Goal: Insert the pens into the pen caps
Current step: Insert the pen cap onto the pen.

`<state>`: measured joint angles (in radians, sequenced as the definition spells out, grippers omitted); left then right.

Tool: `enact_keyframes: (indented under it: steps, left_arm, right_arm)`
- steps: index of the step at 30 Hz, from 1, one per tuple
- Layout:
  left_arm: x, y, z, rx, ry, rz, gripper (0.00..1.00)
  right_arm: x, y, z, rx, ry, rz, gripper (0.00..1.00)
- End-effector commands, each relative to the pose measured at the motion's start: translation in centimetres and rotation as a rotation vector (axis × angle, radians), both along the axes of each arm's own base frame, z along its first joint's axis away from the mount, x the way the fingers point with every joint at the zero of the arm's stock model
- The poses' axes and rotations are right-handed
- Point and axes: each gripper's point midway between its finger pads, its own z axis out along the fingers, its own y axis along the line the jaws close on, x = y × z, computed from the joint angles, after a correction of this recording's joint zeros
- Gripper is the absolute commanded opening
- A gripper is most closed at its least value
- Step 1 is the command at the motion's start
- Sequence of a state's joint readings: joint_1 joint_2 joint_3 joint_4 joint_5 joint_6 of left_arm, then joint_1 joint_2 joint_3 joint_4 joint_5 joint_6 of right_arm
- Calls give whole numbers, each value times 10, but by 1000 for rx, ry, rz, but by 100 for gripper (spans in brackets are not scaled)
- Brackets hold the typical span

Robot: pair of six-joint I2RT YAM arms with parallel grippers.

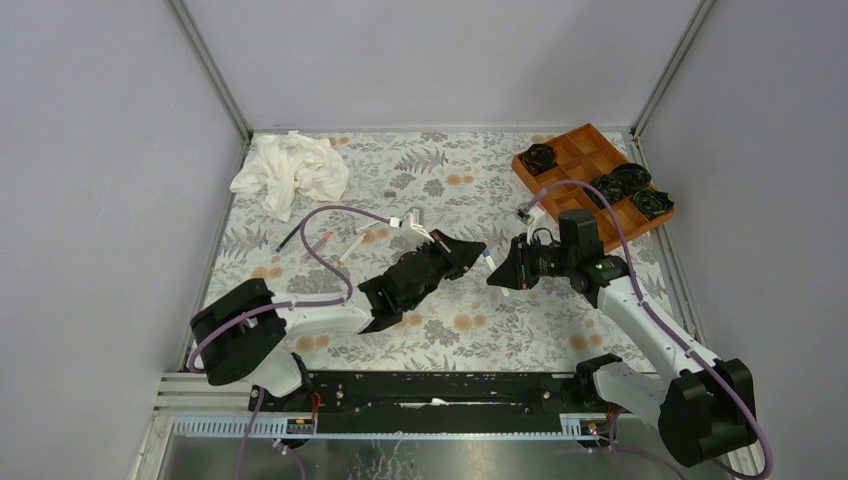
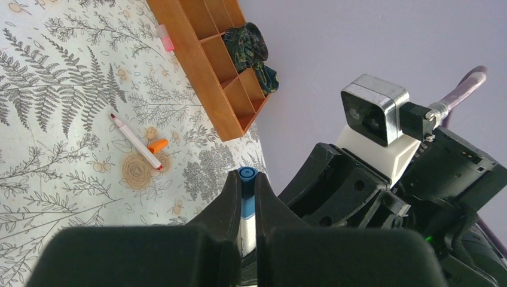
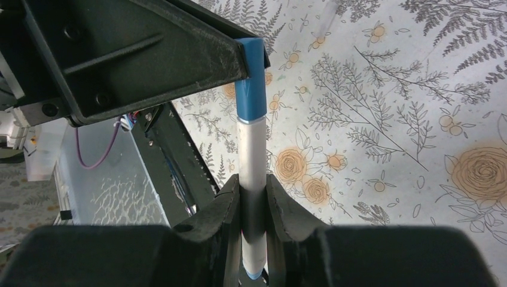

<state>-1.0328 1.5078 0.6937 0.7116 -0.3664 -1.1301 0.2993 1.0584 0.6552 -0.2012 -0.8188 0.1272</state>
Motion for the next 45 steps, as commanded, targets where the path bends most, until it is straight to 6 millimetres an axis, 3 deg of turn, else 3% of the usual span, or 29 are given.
enact_keyframes:
  steps: [1,6,14,18,26,29,39,45]
  left_arm:
    - [-33,-11,20,-90,-4,-108,16]
    - [-28,7,26,-71,-15,-44,34]
    - [-29,27,29,-38,-29,-5,51]
    - [-32,50,35,-26,-69,31,65]
    - [-47,79,71,-45,-282,-31,91]
    - [-51,78,89,-120,-352,-98,93]
    - [-42,39,101,-184,-360,-191,91]
    - [-33,26,94,-213,-330,-195,74]
  right_arm:
    - [16,10,34,67,-146,31,0]
    - [14,11,34,74,-144,42,0]
    - [11,13,39,92,-147,64,0]
    - [2,15,48,126,-170,128,0]
    - [-21,20,68,219,-220,288,0]
    - [-27,21,70,244,-212,318,0]
    - [-27,22,70,255,-199,317,0]
    - [-26,22,69,255,-192,313,0]
